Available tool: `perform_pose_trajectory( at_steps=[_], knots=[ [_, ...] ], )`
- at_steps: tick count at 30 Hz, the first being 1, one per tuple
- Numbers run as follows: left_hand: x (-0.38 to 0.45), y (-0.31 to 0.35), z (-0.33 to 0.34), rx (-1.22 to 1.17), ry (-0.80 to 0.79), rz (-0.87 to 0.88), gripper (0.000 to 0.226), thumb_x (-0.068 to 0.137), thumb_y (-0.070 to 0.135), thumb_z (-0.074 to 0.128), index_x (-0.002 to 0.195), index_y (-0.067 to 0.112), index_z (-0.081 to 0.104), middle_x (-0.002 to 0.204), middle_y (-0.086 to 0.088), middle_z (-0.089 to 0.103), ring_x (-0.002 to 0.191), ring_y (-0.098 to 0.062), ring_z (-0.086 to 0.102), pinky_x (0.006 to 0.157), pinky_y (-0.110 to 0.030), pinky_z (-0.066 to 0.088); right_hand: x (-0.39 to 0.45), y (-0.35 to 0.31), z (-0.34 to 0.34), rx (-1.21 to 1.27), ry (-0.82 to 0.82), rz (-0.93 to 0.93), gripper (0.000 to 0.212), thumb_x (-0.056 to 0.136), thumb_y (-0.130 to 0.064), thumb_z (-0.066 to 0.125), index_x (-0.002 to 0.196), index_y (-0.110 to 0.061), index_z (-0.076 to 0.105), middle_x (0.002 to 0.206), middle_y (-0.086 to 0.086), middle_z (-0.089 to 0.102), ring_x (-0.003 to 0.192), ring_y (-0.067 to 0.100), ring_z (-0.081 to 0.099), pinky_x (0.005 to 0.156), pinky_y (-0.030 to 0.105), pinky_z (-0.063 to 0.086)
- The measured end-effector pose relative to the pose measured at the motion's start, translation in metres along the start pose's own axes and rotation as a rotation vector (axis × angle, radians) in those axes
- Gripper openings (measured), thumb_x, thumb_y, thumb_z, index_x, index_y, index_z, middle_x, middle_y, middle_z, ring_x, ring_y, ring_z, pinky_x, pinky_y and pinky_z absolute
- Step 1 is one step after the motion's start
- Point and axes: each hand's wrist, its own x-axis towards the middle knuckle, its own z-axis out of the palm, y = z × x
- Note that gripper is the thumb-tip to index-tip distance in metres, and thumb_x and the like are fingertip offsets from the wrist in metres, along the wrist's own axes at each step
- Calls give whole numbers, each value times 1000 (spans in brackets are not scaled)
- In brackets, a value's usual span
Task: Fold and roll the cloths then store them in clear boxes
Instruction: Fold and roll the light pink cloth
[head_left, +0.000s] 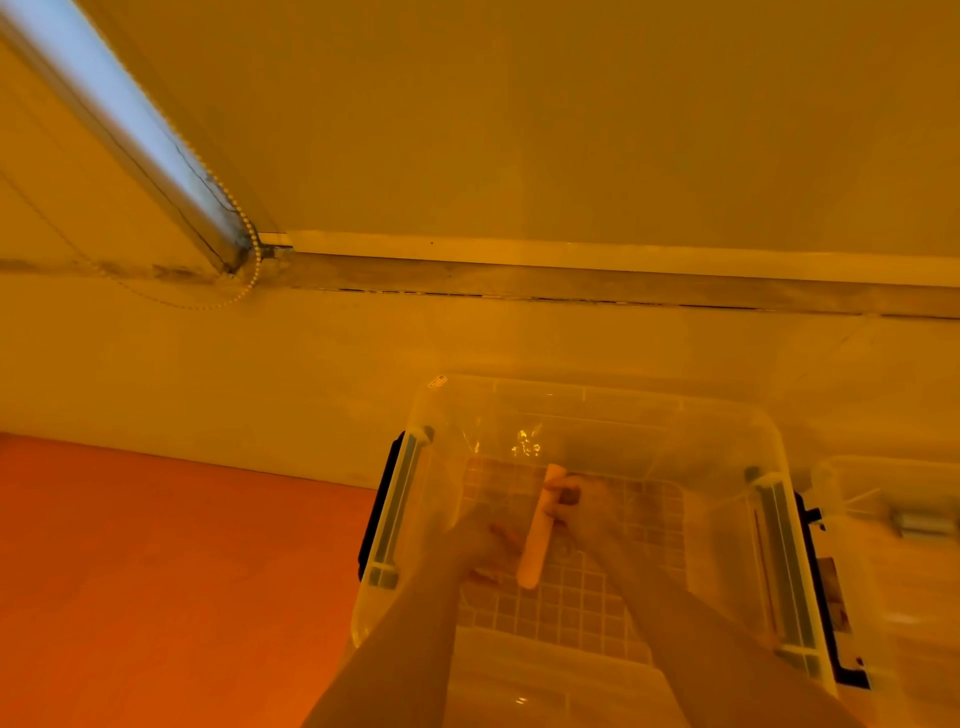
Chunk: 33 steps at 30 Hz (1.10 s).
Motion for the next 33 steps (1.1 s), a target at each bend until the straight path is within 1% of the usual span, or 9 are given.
perform_pose_trajectory(
  at_steps=[5, 7, 9, 12, 16, 19, 22, 30, 33],
  knots=[
    [-19, 13, -2, 63, 82, 156, 34, 87, -2, 55, 119, 10, 56, 119, -9, 56, 96, -16, 58, 72, -22, 53, -9, -9, -17, 131, -125, 119, 30, 86, 10, 55, 115, 5, 57, 110, 20, 57, 94, 36, 60, 75, 48, 53],
    [-30, 22, -1, 36, 69, 222, 34, 86, -1, 57, 119, 9, 57, 114, -6, 59, 95, -14, 60, 76, -24, 54, -19, -19, -27, 193, -146, 123, 23, 90, 9, 48, 111, 6, 56, 105, 21, 57, 77, 25, 65, 64, 39, 55],
    [-42, 31, 2, -26, 54, 280, 32, 85, 0, 60, 115, 10, 61, 102, 3, 63, 88, -6, 62, 69, -20, 55, -28, -29, -32, 236, -88, 112, 26, 86, 8, 56, 112, 4, 57, 107, 21, 60, 66, 15, 67, 52, 27, 56],
    [-61, 43, 10, -67, 89, 338, 34, 83, -2, 62, 114, 12, 63, 99, 6, 65, 82, -1, 61, 58, -14, 51, -49, -50, -45, 240, -23, 27, 32, 84, 4, 62, 115, -1, 58, 108, 13, 60, 88, 22, 62, 51, 24, 56],
    [-85, 52, 30, -96, 170, 368, 37, 82, -3, 63, 117, 8, 62, 110, -8, 66, 96, -17, 62, 78, -29, 53, -83, -76, -77, 316, 14, -102, 35, 83, 3, 64, 118, -1, 57, 120, 17, 57, 93, 28, 62, 51, 22, 56],
    [-113, 60, 59, -126, 224, 449, 40, 82, 0, 66, 120, 10, 60, 109, -9, 66, 95, -17, 62, 73, -24, 51, -119, -89, -106, 357, 20, -204, 33, 83, 1, 65, 115, -7, 60, 117, 12, 59, 97, 28, 62, 51, 22, 54],
    [-146, 67, 98, -183, 241, 562, 40, 84, -4, 62, 121, 10, 57, 94, -4, 64, 70, 0, 62, 57, -11, 47, -156, -87, -138, 398, 22, -297, 30, 84, 1, 64, 113, -6, 62, 112, 13, 61, 86, 19, 64, 54, 25, 56],
    [-211, 39, 217, -294, 314, 707, 35, 83, 11, 69, 115, 22, 61, 96, 3, 68, 82, -10, 63, 65, -21, 42, -251, -29, -215, 421, -30, -392, 24, 87, -4, 62, 111, -5, 62, 102, 11, 64, 80, 18, 65, 55, 25, 57],
    [-226, 21, 257, -314, 330, 715, 32, 84, 10, 68, 113, 21, 63, 82, 19, 68, 81, -11, 62, 67, -24, 43, -279, 2, -238, 430, -46, -394, 18, 87, -7, 63, 105, -10, 65, 98, 9, 66, 78, 15, 67, 57, 27, 57]
  ],
)
